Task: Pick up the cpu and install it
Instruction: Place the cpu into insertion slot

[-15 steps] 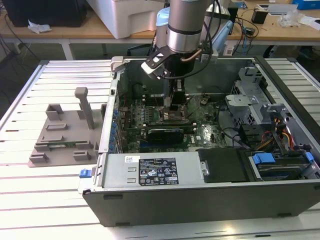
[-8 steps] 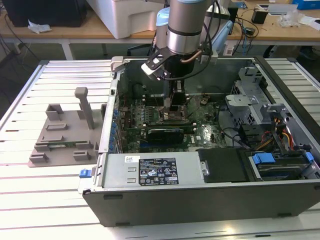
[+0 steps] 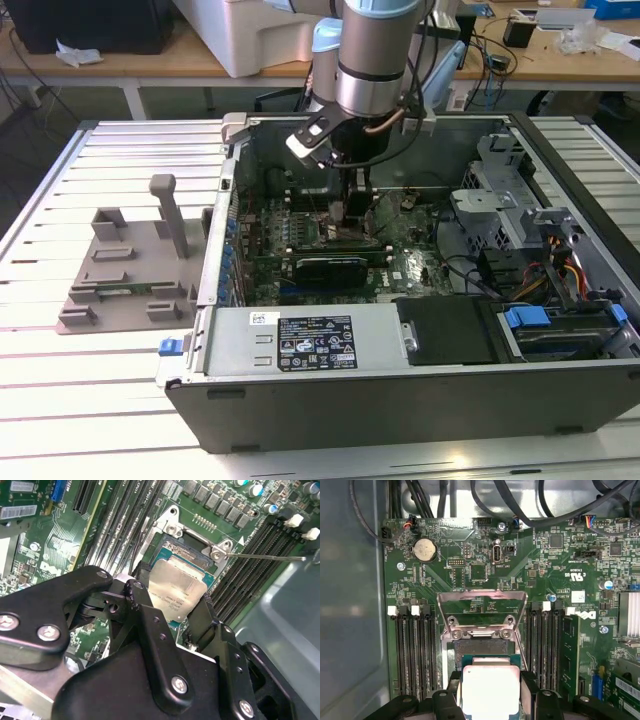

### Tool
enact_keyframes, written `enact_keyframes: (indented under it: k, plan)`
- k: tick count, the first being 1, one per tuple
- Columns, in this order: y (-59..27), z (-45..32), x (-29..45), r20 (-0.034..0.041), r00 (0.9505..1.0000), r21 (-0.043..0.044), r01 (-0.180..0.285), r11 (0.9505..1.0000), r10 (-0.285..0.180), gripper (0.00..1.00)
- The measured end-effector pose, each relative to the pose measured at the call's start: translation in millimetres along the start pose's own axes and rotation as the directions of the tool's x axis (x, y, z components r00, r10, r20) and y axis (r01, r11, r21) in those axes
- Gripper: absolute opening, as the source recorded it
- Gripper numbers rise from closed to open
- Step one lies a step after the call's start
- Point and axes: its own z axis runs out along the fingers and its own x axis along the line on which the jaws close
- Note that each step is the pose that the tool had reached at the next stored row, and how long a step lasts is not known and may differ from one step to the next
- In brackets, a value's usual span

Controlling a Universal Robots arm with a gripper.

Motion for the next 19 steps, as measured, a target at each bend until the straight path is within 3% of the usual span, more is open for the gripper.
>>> enact_keyframes:
  k: [19]
  plan:
    - [0.9, 24.9, 0.6, 0.0003, 1.0, -0.0001, 0.002, 1.0, -0.002, 0.55]
